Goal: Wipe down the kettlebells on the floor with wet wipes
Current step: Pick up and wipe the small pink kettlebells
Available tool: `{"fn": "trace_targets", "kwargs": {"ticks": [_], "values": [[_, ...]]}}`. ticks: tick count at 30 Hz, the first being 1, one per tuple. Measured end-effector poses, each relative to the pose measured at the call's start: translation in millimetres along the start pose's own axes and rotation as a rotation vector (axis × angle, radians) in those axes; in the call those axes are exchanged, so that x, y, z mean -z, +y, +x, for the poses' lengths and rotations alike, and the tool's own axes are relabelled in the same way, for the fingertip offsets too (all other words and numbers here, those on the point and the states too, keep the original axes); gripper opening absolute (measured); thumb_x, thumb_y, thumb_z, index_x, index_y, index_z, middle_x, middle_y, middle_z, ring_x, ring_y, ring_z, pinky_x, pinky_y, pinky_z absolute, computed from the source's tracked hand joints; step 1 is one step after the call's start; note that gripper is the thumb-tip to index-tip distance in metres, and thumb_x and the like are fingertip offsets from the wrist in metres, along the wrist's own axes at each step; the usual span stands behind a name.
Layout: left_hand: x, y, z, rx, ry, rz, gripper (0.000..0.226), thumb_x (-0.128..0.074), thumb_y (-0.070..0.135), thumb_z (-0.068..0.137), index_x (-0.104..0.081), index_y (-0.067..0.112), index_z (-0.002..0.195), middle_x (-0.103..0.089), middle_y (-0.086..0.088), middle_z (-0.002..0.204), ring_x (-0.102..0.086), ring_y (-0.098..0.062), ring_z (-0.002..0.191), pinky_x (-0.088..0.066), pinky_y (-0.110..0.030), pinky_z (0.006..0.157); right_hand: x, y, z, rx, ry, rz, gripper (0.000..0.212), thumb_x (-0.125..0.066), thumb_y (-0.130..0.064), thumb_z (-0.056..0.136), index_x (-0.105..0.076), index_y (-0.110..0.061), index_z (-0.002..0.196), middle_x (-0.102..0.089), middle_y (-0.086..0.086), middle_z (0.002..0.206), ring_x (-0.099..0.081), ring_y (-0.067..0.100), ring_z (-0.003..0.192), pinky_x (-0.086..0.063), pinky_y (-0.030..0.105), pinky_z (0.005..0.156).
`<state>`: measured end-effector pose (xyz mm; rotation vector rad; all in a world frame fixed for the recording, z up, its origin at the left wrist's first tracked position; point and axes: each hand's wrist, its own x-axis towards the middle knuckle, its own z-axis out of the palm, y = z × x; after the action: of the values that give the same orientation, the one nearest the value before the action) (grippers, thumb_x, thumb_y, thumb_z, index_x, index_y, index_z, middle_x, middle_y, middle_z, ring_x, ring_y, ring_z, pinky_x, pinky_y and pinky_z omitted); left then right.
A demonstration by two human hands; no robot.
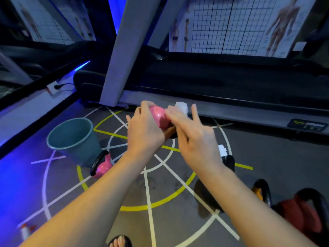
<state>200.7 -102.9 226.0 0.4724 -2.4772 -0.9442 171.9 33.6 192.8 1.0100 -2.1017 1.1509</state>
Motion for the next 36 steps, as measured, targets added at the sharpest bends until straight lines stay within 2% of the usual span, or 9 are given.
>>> {"fn": "trace_targets", "kwargs": {"ticks": [6, 8, 10, 14, 17, 21, 24, 26, 36], "values": [[0, -1, 0, -0.031, -0.022, 0.012, 0.072, -0.089, 0.041, 0.064, -0.048, 0.023, 0.12, -0.058, 0.001, 0.113, -0.059, -0.031, 0.11, -0.038, -0.056, 0.11, -2, -2, 6, 0.016, -0.045, -0.028, 0.043, -0.052, 0.007, 0.097, -0.062, -0.005, 0.137, -0.064, 0.011, 0.139, -0.058, 0.023, 0.133, -0.017, 0.044, 0.128], [0, 1, 1, -0.013, 0.011, 0.006, 0.077, -0.091, 0.049, 0.06, -0.048, 0.026, 0.12, -0.055, 0.005, 0.112, -0.058, -0.027, 0.107, -0.043, -0.049, 0.106, 7, 5, 11, -0.073, 0.016, -0.071, 0.042, -0.049, 0.005, 0.098, -0.064, -0.006, 0.135, -0.075, 0.007, 0.116, -0.072, 0.023, 0.105, -0.018, 0.042, 0.127], [1, 0, 3, 0.012, 0.043, -0.03, 0.075, -0.09, 0.047, 0.06, -0.048, 0.029, 0.119, -0.056, 0.006, 0.114, -0.056, -0.024, 0.106, -0.048, -0.041, 0.095, 16, 8, 13, -0.175, 0.047, -0.086, 0.048, -0.054, 0.011, 0.093, -0.066, -0.01, 0.134, -0.061, -0.014, 0.064, -0.048, 0.023, 0.052, -0.024, 0.039, 0.124], [5, -6, 5, 0.067, 0.069, -0.079, 0.069, -0.088, 0.038, 0.061, -0.048, 0.031, 0.117, -0.056, 0.007, 0.112, -0.053, -0.02, 0.102, -0.046, -0.033, 0.082, 33, 19, 14, -0.295, -0.015, -0.072, 0.051, -0.054, 0.012, 0.093, -0.073, -0.022, 0.126, -0.044, -0.002, 0.045, -0.03, 0.032, 0.052, -0.028, 0.029, 0.121], [9, -9, 7, 0.125, 0.085, -0.151, 0.065, -0.089, 0.034, 0.063, -0.05, 0.031, 0.115, -0.054, 0.012, 0.104, -0.054, -0.016, 0.097, -0.043, -0.025, 0.072, 37, 27, 13, -0.347, -0.054, -0.066, 0.046, -0.053, 0.009, 0.093, -0.077, -0.022, 0.118, -0.053, -0.001, 0.049, -0.033, 0.035, 0.064, -0.028, 0.015, 0.118], [12, -11, 3, 0.152, 0.1, -0.222, 0.062, -0.088, 0.036, 0.063, -0.051, 0.032, 0.113, -0.052, 0.018, 0.099, -0.056, -0.017, 0.097, -0.041, -0.018, 0.065, 35, 11, 11, -0.364, 0.024, -0.028, 0.038, -0.058, -0.002, 0.098, -0.073, -0.023, 0.126, -0.075, 0.003, 0.08, -0.062, 0.018, 0.074, -0.04, 0.007, 0.066], [10, -10, 1, 0.102, 0.093, -0.193, 0.067, -0.091, 0.036, 0.062, -0.05, 0.032, 0.115, -0.056, 0.012, 0.104, -0.054, -0.018, 0.101, -0.04, -0.015, 0.067, 29, -2, 14, -0.269, 0.081, 0.016, 0.038, -0.058, -0.002, 0.099, -0.069, -0.017, 0.131, -0.075, 0.009, 0.084, -0.071, 0.013, 0.077, -0.044, 0.009, 0.095], [8, -9, -1, 0.046, 0.086, -0.158, 0.076, -0.094, 0.039, 0.058, -0.05, 0.032, 0.119, -0.057, 0.007, 0.113, -0.056, -0.019, 0.104, -0.049, -0.025, 0.077, 19, -8, 11, -0.121, 0.057, -0.017, 0.038, -0.056, 0.0, 0.097, -0.068, -0.012, 0.131, -0.077, 0.011, 0.11, -0.071, 0.008, 0.106, -0.034, 0.033, 0.121], [8, -13, -1, -0.118, 0.131, -0.026, 0.073, -0.089, 0.034, 0.063, -0.049, 0.025, 0.123, -0.051, 0.007, 0.115, -0.052, -0.027, 0.109, -0.049, -0.038, 0.088, 10, -6, 13, -0.015, -0.019, -0.117, 0.03, -0.056, -0.024, 0.102, -0.07, -0.02, 0.128, -0.067, 0.001, 0.135, -0.052, 0.024, 0.138, -0.004, 0.043, 0.128]]}}
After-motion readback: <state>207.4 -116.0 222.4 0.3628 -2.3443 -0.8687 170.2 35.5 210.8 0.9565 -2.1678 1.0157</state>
